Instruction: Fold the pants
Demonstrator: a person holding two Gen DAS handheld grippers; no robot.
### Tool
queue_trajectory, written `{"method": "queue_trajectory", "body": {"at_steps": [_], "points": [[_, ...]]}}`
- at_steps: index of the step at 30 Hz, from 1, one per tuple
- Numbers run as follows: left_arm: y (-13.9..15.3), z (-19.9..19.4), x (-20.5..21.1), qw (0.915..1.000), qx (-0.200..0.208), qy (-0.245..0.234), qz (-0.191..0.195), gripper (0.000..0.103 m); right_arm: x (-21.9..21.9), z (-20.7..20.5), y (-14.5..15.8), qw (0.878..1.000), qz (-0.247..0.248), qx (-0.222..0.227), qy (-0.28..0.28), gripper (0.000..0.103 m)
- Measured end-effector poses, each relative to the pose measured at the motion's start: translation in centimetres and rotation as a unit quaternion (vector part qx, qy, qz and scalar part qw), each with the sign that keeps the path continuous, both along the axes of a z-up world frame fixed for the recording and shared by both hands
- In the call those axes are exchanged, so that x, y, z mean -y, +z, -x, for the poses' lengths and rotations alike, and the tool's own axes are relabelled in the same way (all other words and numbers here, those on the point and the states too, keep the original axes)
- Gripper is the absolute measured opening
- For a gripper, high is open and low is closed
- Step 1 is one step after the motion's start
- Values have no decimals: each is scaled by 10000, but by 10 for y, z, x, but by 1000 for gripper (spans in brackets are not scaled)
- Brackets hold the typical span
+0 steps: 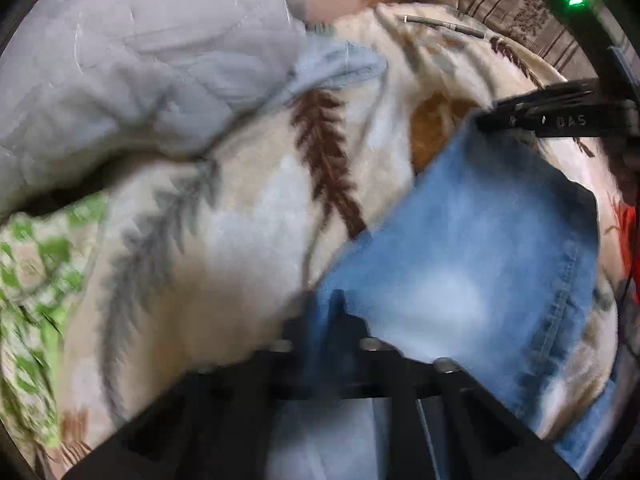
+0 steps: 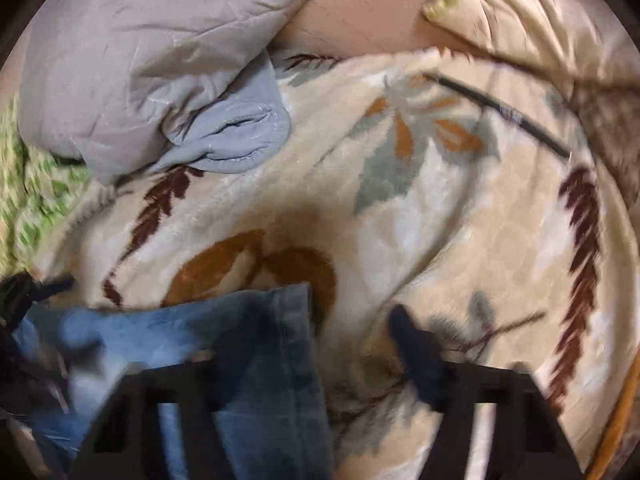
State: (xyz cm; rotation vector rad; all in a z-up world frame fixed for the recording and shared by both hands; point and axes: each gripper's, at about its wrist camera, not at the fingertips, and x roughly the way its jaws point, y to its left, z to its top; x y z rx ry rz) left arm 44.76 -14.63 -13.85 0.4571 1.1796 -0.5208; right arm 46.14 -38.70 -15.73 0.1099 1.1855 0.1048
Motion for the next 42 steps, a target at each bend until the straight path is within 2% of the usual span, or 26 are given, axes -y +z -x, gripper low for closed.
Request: {"method": "queue_trajectory", "body": {"at_steps": [1, 2, 3, 5, 10, 14, 17, 21, 25, 30, 33, 37, 40, 41, 42], "points": [[2, 3, 2, 9999, 85, -53, -44, 6, -4, 1, 2, 9987, -429, 12, 292, 3], [7, 10, 4, 9996, 219, -128, -109, 5, -6, 4, 6, 9986, -421, 52, 300, 3], [12, 15, 4, 9997, 223, -113, -57, 4, -11, 10, 15, 9990, -159, 204, 355, 3], [32, 30, 1, 9993, 327, -88, 170, 4, -12, 21, 26, 9983, -225, 311, 441, 3], [79, 86, -5, 9970, 701, -252, 197, 4, -4, 65, 60, 9965, -386, 596, 434, 3], [115, 144, -10, 9927, 1018, -493, 408, 4, 0, 119, 95, 9922, -559, 997, 496, 3], [132, 192, -14, 9892, 1195, -660, 536, 4, 5, 171, 115, 9866, -768, 1319, 577, 3], [142, 252, -17, 9858, 1291, -768, 749, 4, 12, 243, 124, 9812, -962, 1522, 692, 3], [122, 306, -12, 9854, 1183, -924, 809, 4, 12, 313, 108, 9821, -931, 1425, 802, 3], [63, 347, 8, 9890, 838, -1153, 397, 4, 9, 383, 61, 9906, -677, 868, 816, 3], [38, 354, 12, 9916, 598, -1093, 357, 4, 12, 404, 44, 9924, -627, 733, 760, 3], [10, 344, 14, 9955, 302, -843, 301, 5, 11, 417, 27, 9938, -516, 606, 777, 3], [9, 343, 18, 9957, 377, -799, 282, 5, 7, 416, 23, 9945, -446, 556, 770, 3], [11, 344, 19, 9959, 337, -781, 292, 13, 7, 415, 22, 9949, -401, 530, 761, 5], [16, 346, 19, 9963, 238, -754, 351, 35, 8, 415, 23, 9955, -383, 505, 703, 5]]}}
